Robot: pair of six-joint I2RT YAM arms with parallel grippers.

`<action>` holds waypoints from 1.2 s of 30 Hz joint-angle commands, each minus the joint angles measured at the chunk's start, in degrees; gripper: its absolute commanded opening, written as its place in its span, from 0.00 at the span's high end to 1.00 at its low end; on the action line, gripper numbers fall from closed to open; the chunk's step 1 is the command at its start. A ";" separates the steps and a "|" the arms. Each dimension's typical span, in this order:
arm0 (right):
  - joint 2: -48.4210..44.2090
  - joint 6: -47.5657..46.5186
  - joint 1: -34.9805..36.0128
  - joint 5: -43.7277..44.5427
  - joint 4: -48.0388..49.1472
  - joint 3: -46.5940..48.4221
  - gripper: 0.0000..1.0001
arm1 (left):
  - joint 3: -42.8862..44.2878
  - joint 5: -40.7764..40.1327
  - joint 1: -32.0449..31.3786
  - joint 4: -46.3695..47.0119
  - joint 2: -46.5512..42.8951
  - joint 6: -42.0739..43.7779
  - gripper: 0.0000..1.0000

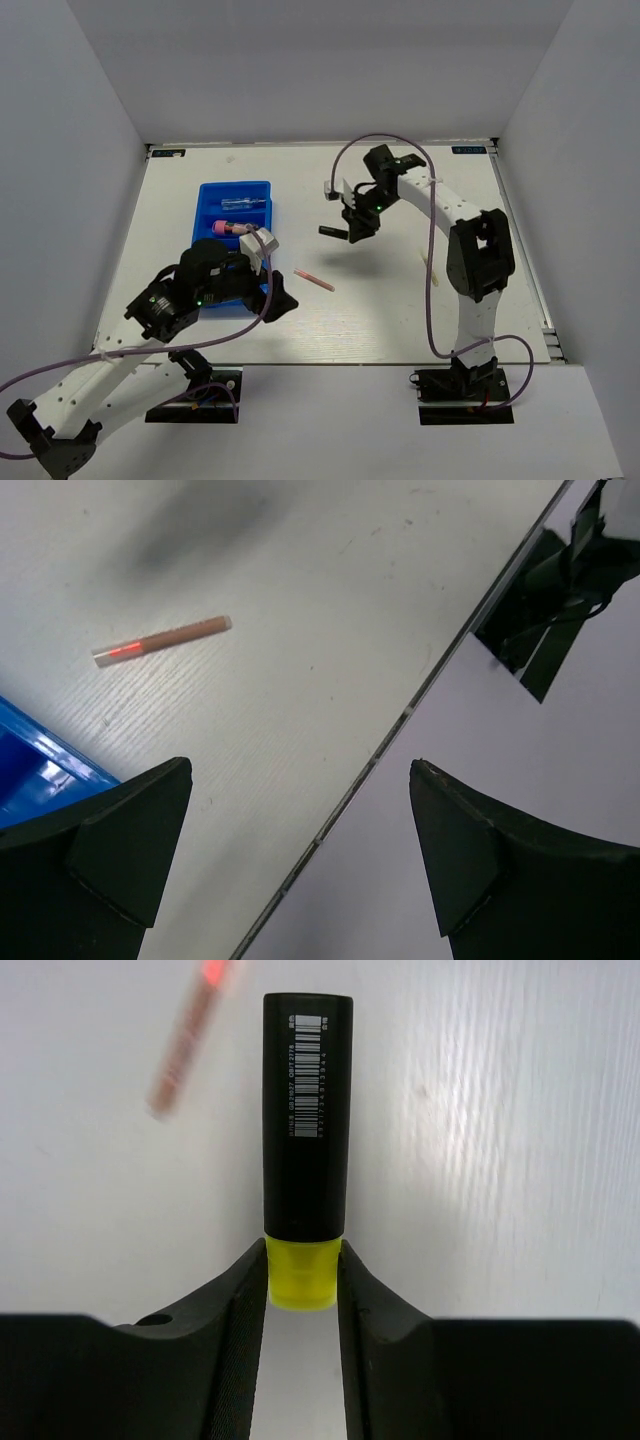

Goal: Sort the stationery into containers
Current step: Pick up the pen from the center of the board, then place the pen in the storage box.

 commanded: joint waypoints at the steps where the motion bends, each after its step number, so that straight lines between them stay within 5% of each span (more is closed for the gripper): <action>1: -4.56 10.23 4.30 -8.61 0.11 2.89 1.00 | 3.59 -0.81 0.10 -0.49 -1.92 -0.80 0.00; 14: 10.01 40.31 20.03 -10.55 16.28 26.00 1.00 | -0.18 -0.55 0.10 13.21 -9.83 -5.38 0.00; 20: 12.58 43.21 26.81 -1.95 29.60 23.29 1.00 | 0.52 -1.52 0.01 12.07 -10.79 -5.46 0.00; 36: 19.96 33.64 31.13 15.29 32.89 25.84 0.95 | 0.35 -2.75 -0.08 7.94 -14.75 -4.24 0.00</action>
